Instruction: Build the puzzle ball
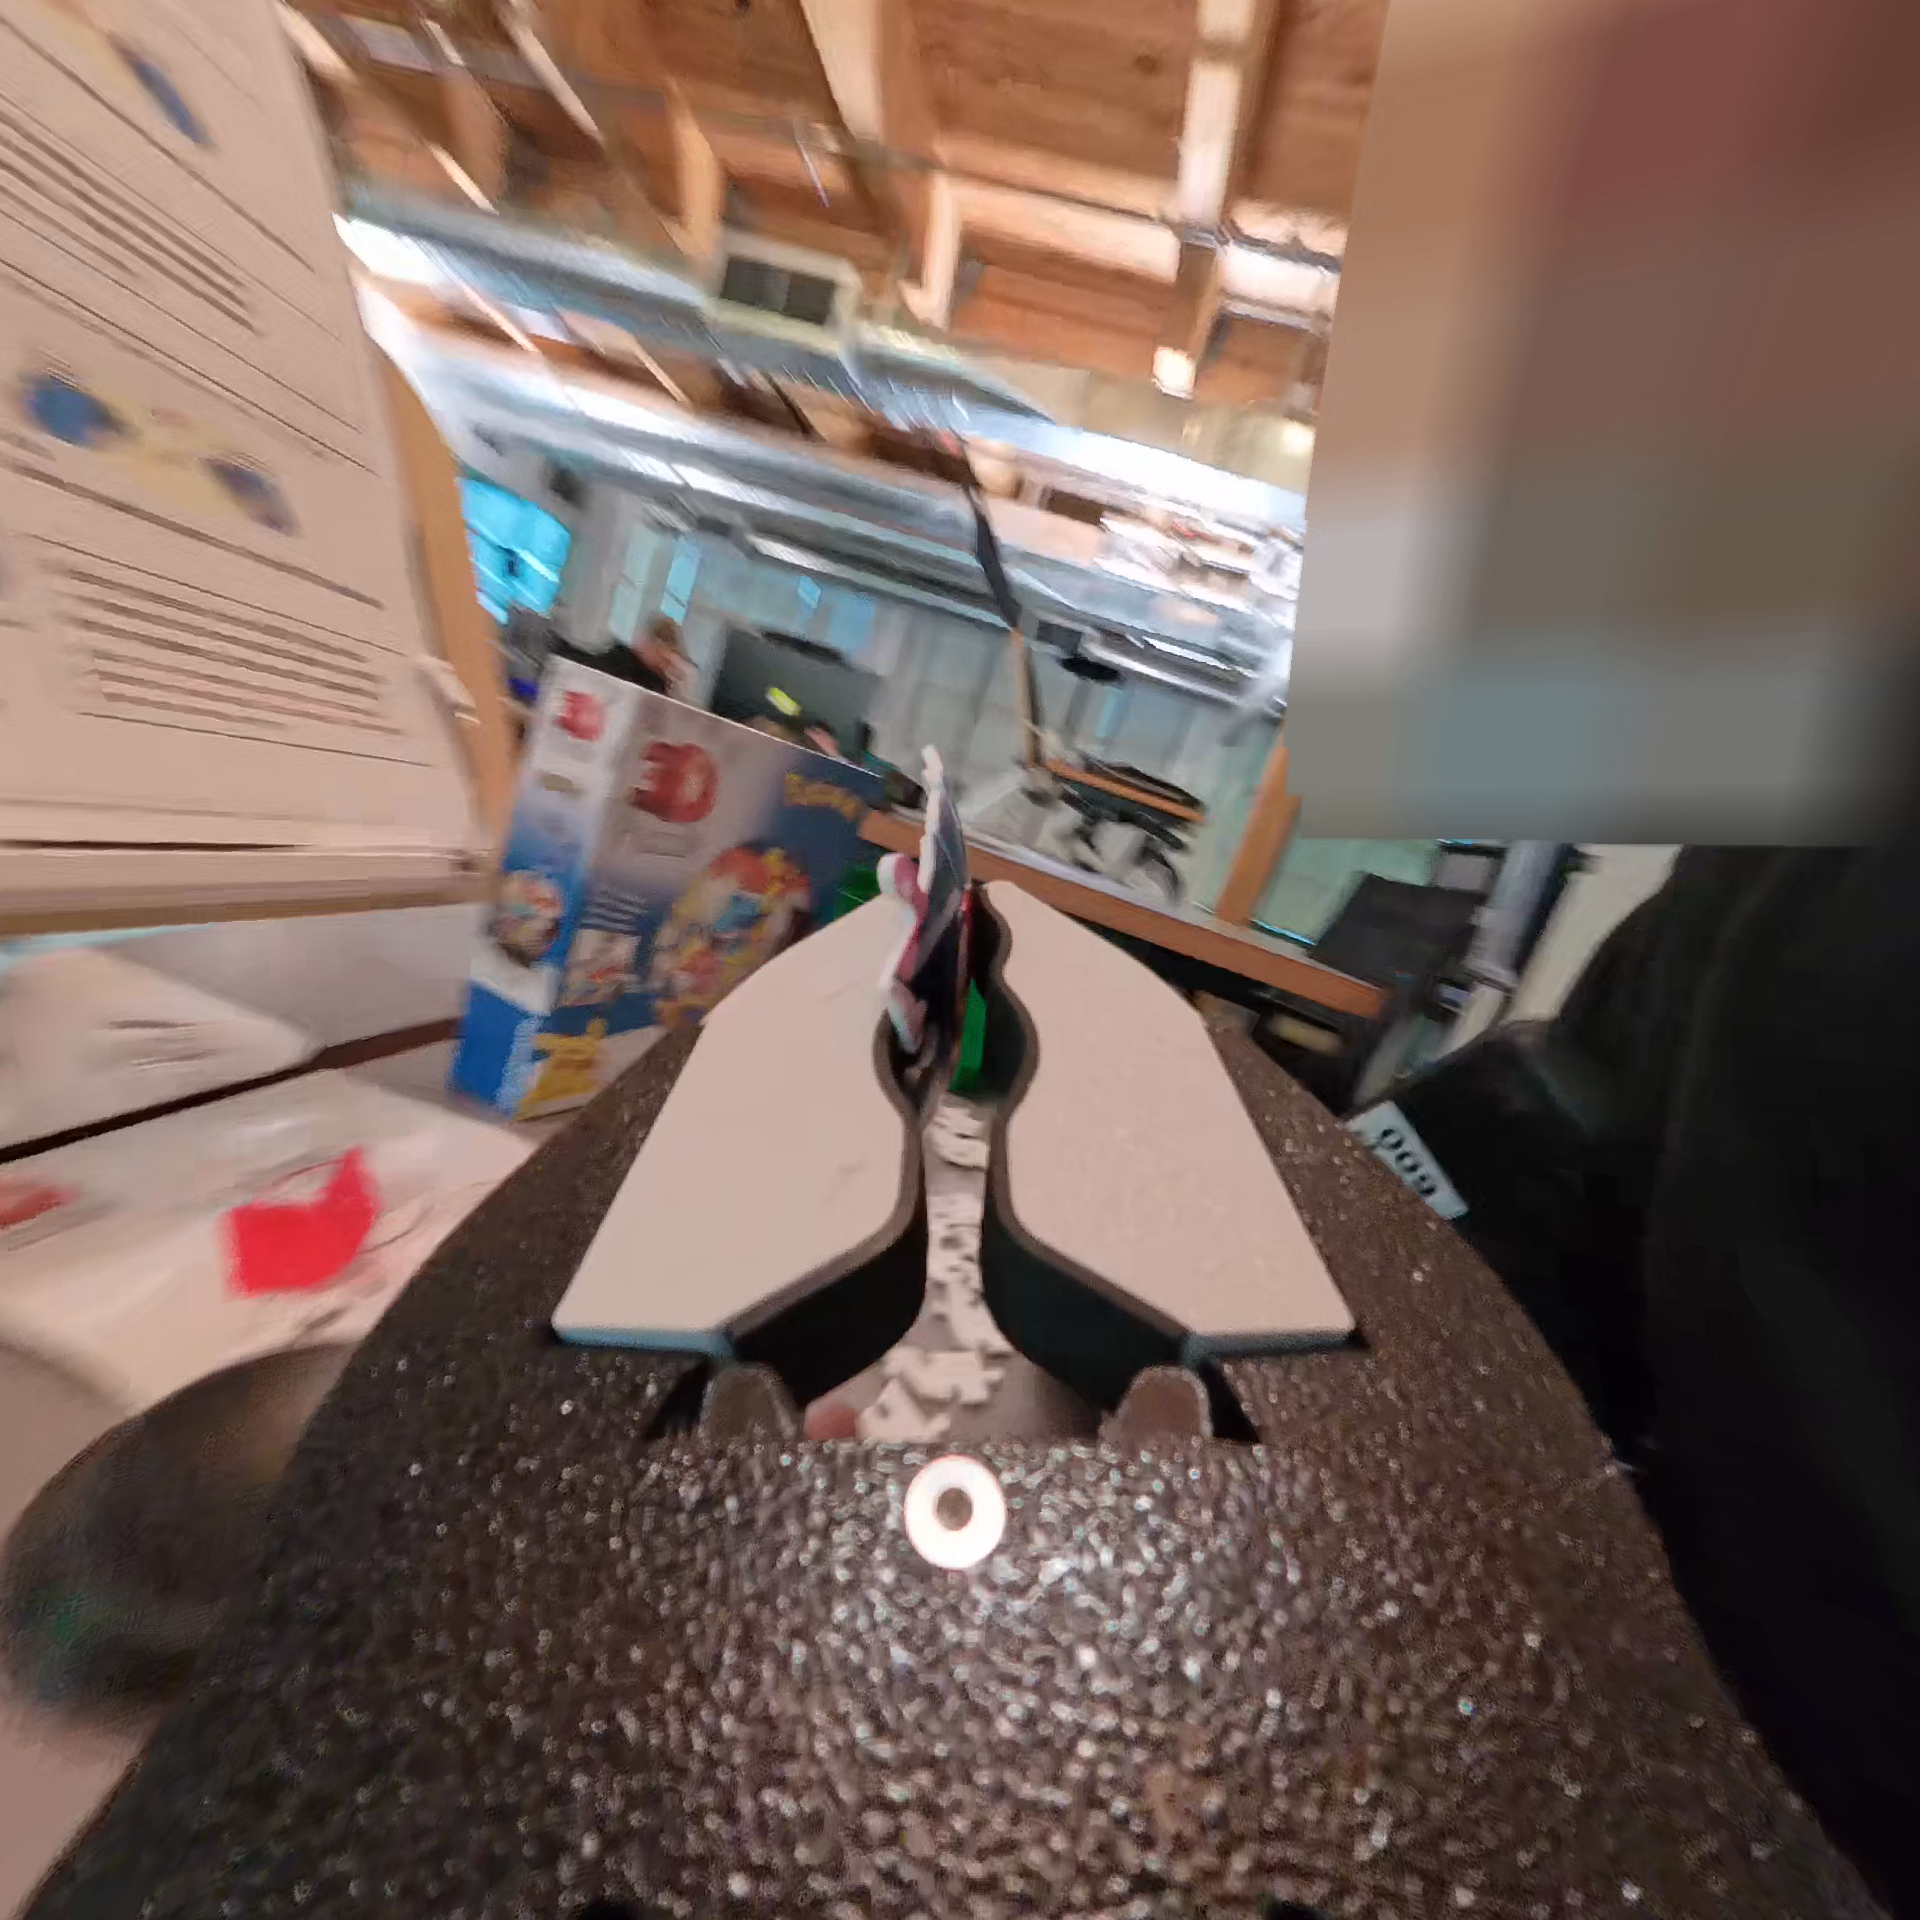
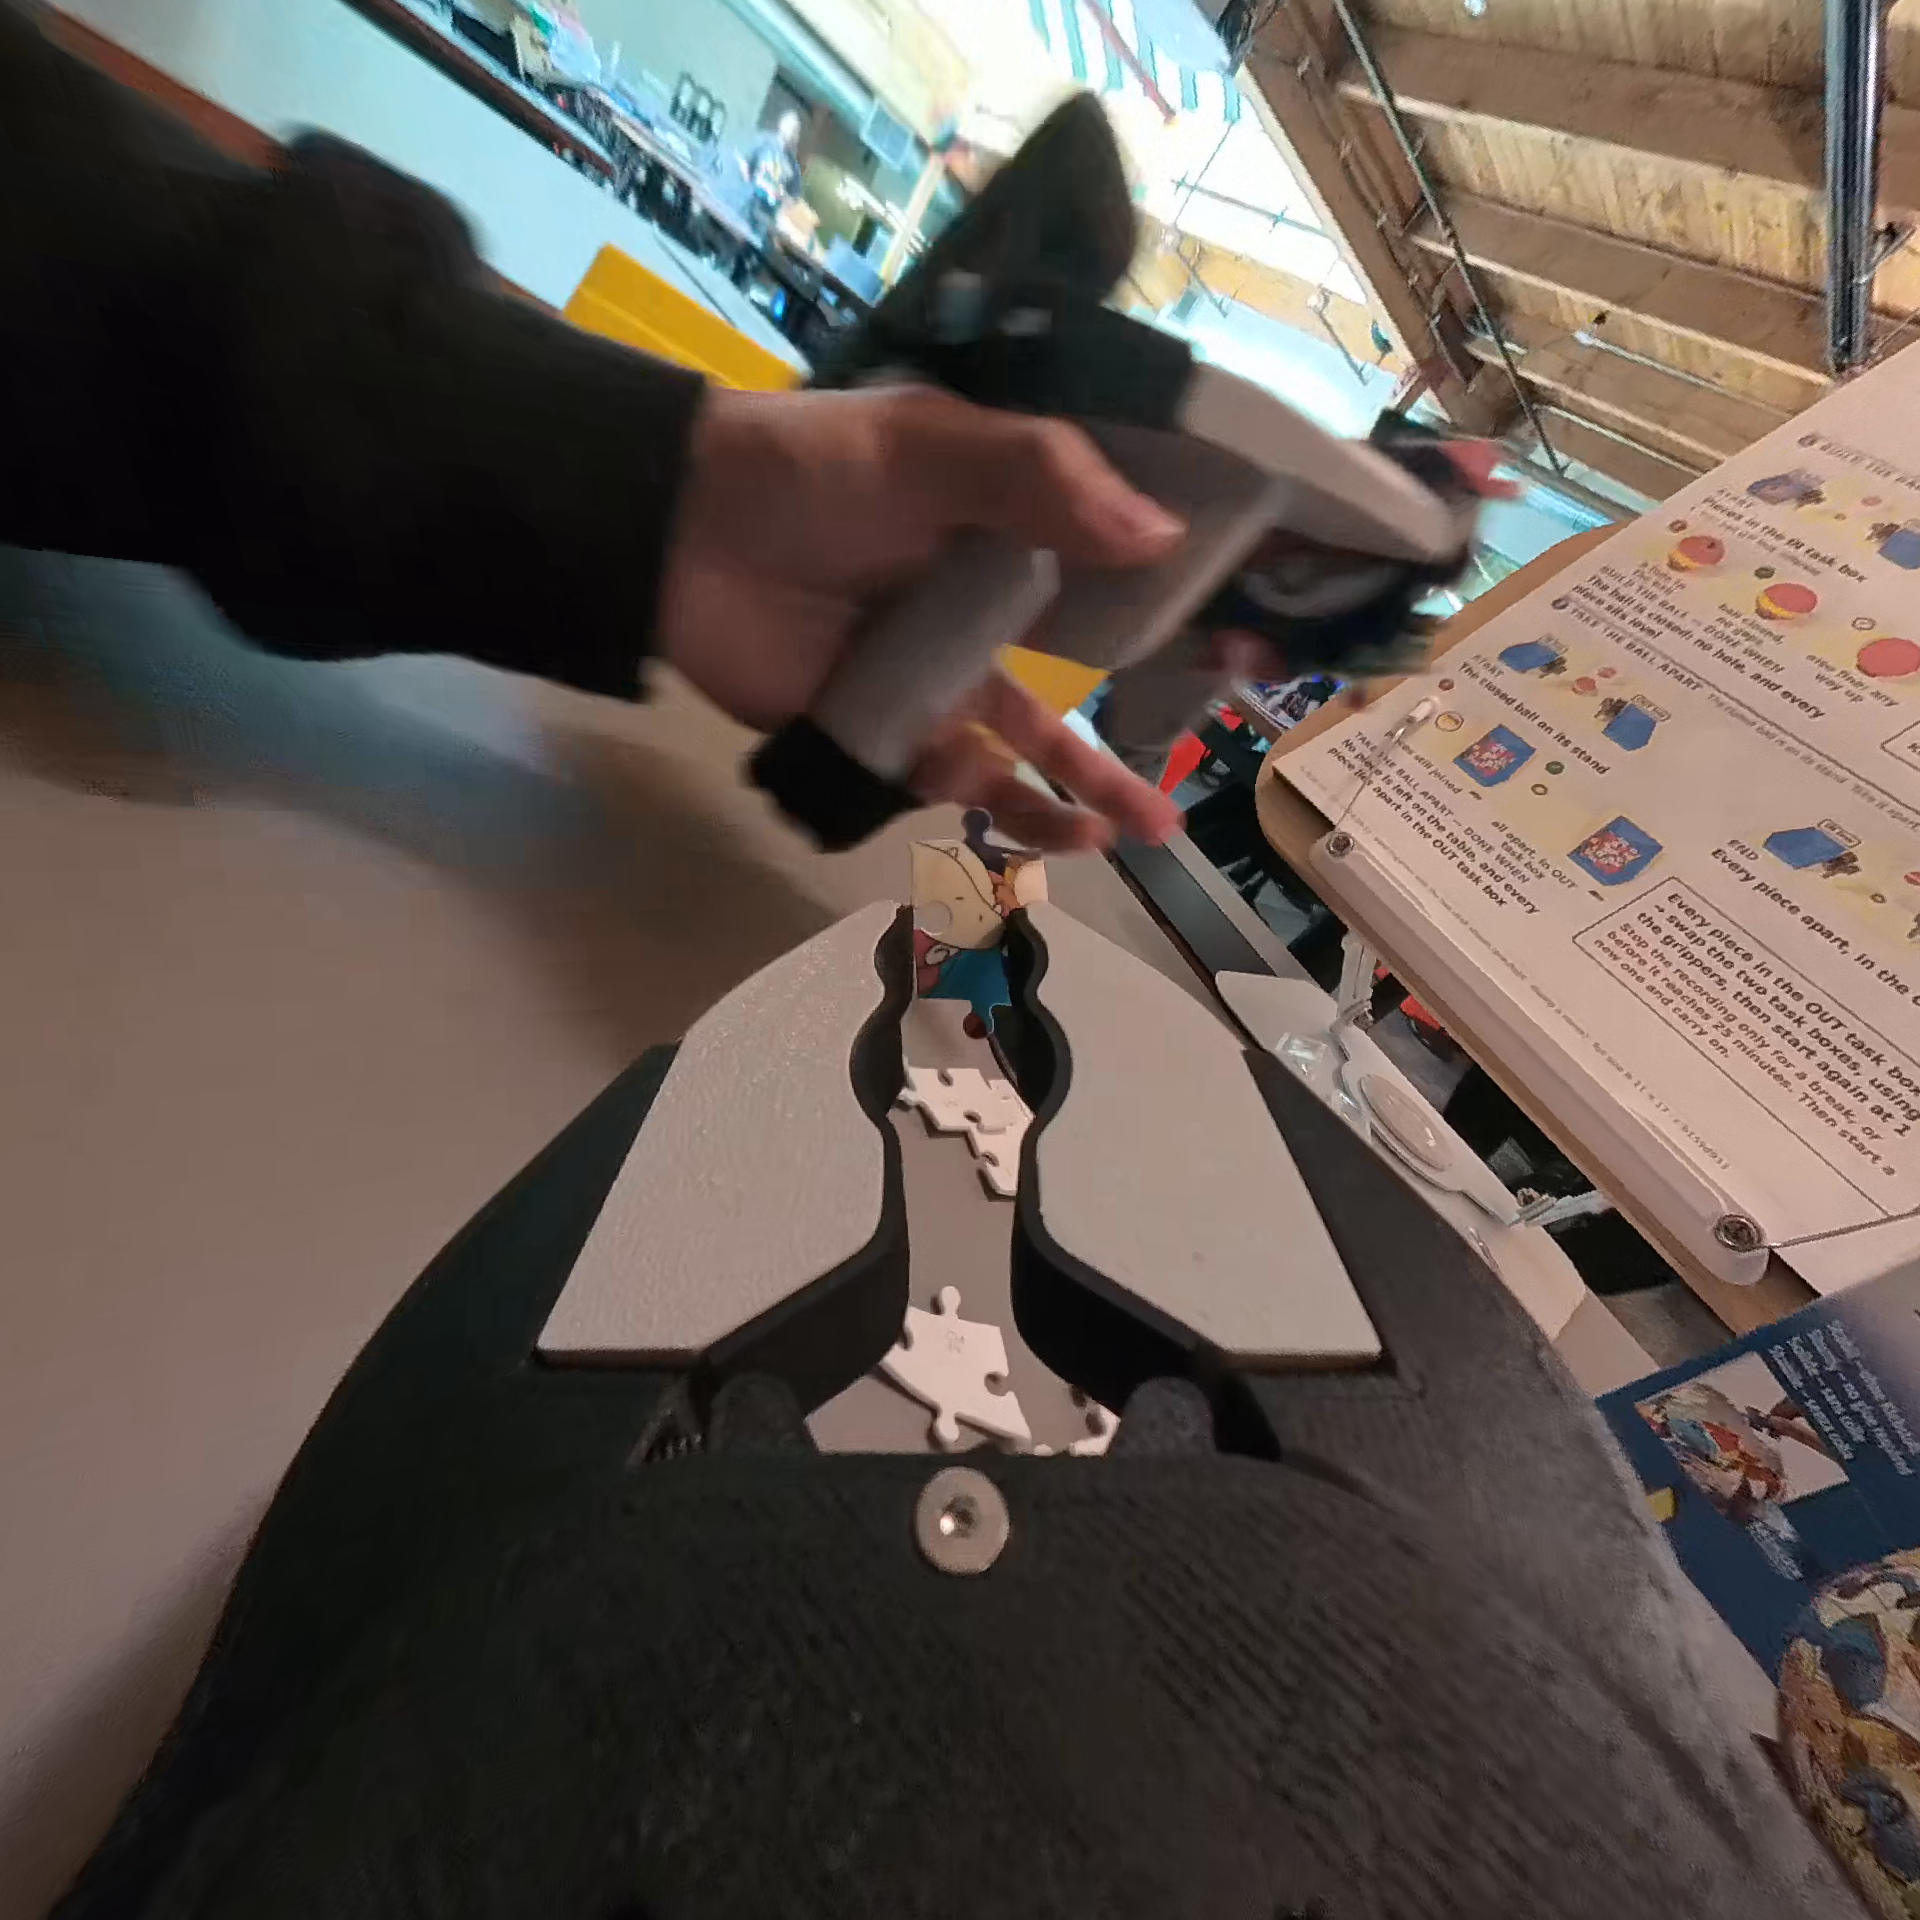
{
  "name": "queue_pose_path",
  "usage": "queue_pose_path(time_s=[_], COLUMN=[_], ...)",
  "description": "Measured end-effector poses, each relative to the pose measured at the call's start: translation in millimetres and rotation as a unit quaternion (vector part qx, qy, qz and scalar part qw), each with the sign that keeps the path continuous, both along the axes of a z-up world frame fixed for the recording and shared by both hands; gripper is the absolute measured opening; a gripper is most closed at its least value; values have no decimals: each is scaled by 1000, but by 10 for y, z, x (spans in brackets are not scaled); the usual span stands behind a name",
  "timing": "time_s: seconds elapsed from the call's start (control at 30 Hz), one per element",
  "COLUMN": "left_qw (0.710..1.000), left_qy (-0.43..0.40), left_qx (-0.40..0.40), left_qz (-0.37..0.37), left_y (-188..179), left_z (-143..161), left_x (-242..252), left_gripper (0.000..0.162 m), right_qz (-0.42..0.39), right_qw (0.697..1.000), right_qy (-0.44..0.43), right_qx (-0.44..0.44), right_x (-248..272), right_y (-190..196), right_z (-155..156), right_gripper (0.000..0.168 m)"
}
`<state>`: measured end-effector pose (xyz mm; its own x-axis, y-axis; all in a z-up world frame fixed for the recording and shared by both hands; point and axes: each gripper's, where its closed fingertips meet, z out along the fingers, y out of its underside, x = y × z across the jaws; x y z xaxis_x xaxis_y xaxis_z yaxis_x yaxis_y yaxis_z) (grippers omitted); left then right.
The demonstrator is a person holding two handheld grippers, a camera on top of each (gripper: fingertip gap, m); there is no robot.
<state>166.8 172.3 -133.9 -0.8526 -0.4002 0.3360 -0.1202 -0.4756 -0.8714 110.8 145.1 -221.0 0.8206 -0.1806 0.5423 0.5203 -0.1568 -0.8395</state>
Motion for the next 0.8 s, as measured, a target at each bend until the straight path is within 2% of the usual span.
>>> queue_pose_path(time_s=[0.13,0.2,0.3,0.53,0.8], left_qw=[987,979,977,979,979], left_qy=[26,48,98,160,188], left_qx=[-15,-30,-39,50,37], left_qz=[-157,-197,-183,-120,-72], left_y=[-452,-593,-689,-803,-720], left_z=[380,408,261,-268,-508], left_x=[445,703,1053,1269,1463], left_gripper=[3,3,4,4,3], right_qz=[14,15,13,15,11], right_qw=[999,999,999,998,998], right_qy=[8,17,6,7,8], right_qx=[29,42,42,54,60], right_x=[-54,-41,-42,-45,-7], right_y=[-95,-126,-139,-159,-168], right_z=[76,114,118,153,161], right_gripper=[17,17,17,17,17])
